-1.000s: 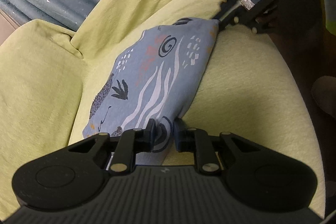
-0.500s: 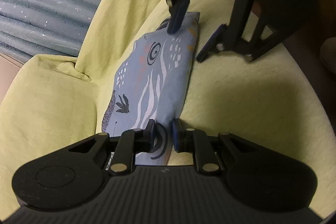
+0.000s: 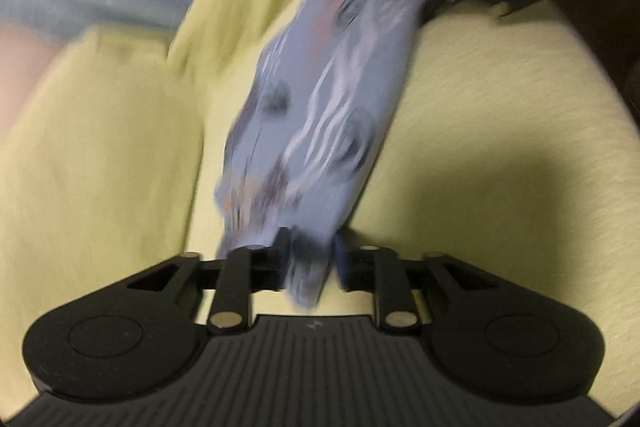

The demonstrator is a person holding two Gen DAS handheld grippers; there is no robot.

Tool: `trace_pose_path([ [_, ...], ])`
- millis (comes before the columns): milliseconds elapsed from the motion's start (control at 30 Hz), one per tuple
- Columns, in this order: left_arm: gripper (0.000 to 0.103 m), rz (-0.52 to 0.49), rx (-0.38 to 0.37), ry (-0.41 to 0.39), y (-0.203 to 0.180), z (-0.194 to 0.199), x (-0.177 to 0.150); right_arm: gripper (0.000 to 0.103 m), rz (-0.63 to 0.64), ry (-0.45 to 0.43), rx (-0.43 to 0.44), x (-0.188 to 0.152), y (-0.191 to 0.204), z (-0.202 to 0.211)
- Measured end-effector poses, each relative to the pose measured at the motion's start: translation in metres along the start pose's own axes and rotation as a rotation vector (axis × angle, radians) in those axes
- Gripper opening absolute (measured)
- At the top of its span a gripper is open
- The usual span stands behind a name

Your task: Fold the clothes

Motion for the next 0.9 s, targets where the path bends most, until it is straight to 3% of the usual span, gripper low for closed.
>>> trace_pose_path([
  [67, 0.036, -0.090, 0.009, -0.093, -0.015, 0.004, 0.008, 0.023, 0.015, -0.002, -0.006, 0.000, 0.001, -0.002],
  [200, 0.035, -0.087, -0.025, -0.151, -0.023, -0.006, 0.024, 0.023, 0.006, -0.010, 0.004, 0.004, -0.004, -0.004],
  [333, 0.032, 0.018, -0.062, -0.092, -0.010, -0.013, 0.026, 0.023, 0.030, -0.055, 0.020, 0.015, -0.001, 0.001],
  [400, 0.017, 0.051, -0.064, -0.040, -0.003, -0.017, 0.023, 0.023, 0.066, -0.078, 0.027, 0.020, 0.004, 0.001],
  [467, 0.011, 0.078, -0.064, 0.015, 0.004, -0.022, 0.019, 0.023, 0.093, -0.091, 0.030, 0.022, 0.005, -0.001],
  [800, 0.004, 0.112, -0.056, 0.117, 0.021, -0.010, -0.003, 0.013, -0.052, -0.007, 0.063, 0.004, -0.020, 0.002],
  [900, 0.003, 0.140, -0.088, 0.118, 0.023, 0.000, -0.008, 0.010, -0.086, 0.012, 0.074, -0.004, -0.024, 0.007],
])
Point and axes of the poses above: each gripper's, at about its wrist camera, not at the fingertips, and z roughly against the way its jaws point, y to its left, x to its top, the point moved 5 cm from there along -z, roughly the way its jaws point, and after that the axes turned 14 degrees about z, right-handed, at the moved point
